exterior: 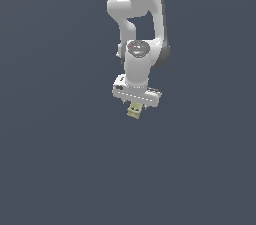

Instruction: Pick up the object and move it to a goal position.

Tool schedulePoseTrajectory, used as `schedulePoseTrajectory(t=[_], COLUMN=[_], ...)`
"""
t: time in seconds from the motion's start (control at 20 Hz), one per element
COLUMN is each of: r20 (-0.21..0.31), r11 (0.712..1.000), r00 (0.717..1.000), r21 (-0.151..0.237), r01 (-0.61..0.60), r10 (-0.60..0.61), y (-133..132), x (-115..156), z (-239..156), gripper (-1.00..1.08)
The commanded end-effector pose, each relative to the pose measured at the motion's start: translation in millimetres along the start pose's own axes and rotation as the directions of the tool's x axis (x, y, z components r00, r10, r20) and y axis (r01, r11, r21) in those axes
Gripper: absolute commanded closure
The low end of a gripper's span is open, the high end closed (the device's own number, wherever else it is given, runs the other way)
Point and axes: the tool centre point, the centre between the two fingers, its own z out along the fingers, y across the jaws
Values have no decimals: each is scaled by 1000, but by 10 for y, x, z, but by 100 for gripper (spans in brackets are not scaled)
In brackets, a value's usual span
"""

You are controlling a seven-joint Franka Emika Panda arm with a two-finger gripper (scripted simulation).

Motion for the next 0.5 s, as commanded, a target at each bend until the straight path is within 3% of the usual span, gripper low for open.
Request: schedulePoseTrajectory(t=[0.0, 0.45], r20=[5, 13], r11=[999, 996], r00=[999, 996], r21=[-4, -11], r01=[-35, -84], r10=[35, 85], y=[10, 29], x=[-84, -213], z=[82, 201], gripper=[-92, -92])
